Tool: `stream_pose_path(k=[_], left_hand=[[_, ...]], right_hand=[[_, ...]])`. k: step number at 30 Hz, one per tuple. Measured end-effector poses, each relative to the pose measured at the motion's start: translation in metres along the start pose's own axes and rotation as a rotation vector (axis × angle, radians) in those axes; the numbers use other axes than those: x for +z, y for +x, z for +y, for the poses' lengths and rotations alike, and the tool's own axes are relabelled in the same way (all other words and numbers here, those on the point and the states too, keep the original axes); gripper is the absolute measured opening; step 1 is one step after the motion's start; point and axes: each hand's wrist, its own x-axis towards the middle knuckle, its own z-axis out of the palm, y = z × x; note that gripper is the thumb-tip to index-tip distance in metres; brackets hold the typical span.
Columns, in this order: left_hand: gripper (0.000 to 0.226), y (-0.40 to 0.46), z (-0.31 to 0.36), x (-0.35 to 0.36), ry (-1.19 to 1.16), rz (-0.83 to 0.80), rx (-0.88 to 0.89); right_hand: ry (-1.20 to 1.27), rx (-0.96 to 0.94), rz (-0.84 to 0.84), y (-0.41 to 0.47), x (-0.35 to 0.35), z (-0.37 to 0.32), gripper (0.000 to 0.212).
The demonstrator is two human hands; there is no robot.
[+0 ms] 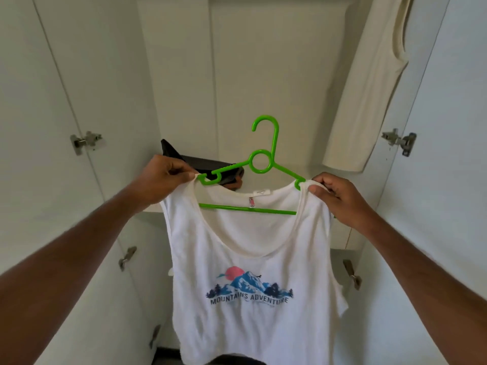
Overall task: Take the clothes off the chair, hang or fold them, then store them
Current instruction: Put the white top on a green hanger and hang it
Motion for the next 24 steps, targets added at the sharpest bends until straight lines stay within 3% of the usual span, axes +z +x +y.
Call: stream_pose_path(k=[5, 13, 24], left_hand=[[0.012, 0.057, -0.018, 0.029, -0.008, 0.117, 0.052], [0.01, 0.158, -0.042, 0.069, -0.017, 0.088, 0.253], [0.006, 0.293, -0.077, 0.047, -0.122, -0.242, 0.307]], right_hand=[[0.006, -0.008, 0.047, 0.041, -0.004, 0.019, 0.021], [-0.032, 0.046, 0.166, 0.101, 0.005, 0.049, 0.029], [-0.153, 0.073, 0.315, 0.193, 0.004, 0.049, 0.039]])
